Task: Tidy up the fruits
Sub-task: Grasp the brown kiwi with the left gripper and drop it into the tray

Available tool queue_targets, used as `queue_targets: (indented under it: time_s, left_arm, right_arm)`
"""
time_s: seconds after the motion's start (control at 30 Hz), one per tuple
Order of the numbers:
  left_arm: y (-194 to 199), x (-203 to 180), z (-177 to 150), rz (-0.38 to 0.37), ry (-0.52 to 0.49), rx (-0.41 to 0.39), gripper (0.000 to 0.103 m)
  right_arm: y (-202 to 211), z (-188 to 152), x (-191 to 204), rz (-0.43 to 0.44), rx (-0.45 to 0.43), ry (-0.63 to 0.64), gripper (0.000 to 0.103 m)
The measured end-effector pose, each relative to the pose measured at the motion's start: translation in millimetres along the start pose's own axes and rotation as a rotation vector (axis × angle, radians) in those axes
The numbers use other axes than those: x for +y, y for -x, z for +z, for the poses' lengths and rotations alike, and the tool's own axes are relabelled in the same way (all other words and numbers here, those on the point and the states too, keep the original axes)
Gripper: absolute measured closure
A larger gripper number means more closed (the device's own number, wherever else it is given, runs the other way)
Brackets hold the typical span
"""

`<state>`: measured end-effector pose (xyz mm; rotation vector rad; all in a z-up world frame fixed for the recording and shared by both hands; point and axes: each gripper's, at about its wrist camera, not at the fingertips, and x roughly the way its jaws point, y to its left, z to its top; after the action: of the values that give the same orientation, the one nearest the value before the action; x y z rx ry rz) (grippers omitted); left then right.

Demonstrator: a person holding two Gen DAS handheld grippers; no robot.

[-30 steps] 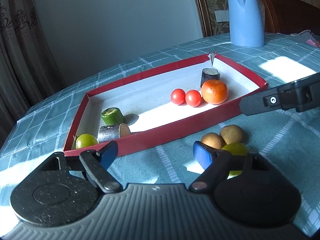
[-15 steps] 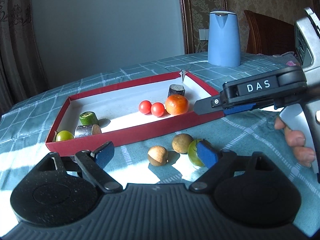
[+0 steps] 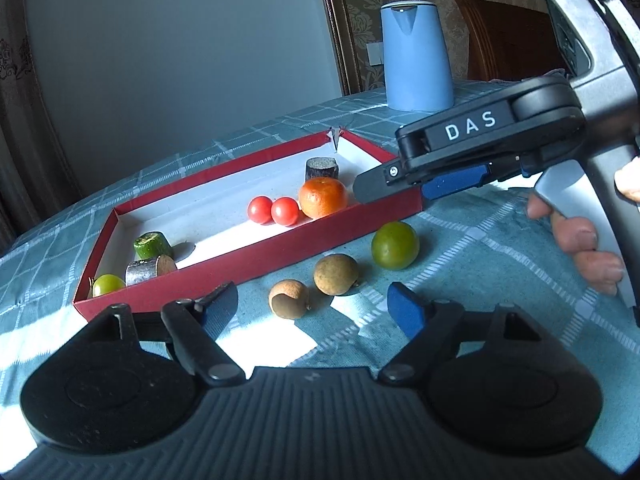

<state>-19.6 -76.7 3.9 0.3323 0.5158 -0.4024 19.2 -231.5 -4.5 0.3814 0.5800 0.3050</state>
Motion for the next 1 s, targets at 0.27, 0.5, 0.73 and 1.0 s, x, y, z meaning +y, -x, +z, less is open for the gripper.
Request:
queue_targets:
  time_s: [0.27, 0.5, 0.73, 1.0]
  left_arm:
    - [-28.6, 32.0, 6.0, -0.044, 0.027, 0.079, 0.053]
    - [-23.7, 22.7, 4.4, -0.048, 0.011, 0.068, 0.079]
    - [-16.3, 37.9, 37.2, 0.093, 0.064, -0.028, 0.078]
    - [-30.1, 53.5, 36.5, 0.181, 0.123, -0.056, 0.023]
  right_arm:
    - [1.0, 0.7, -0.3, -0.001, -0.005, -0.004, 0.025]
    - [1.2, 0.3, 0.4, -0.008, -0.002, -0.003, 0.025]
    - [2.4, 1.5, -3.9, -0.016, -0.007, -0.029, 0.025]
    - [2.0, 2.1, -5.3, -0.023, 0.001, -0.029, 0.025]
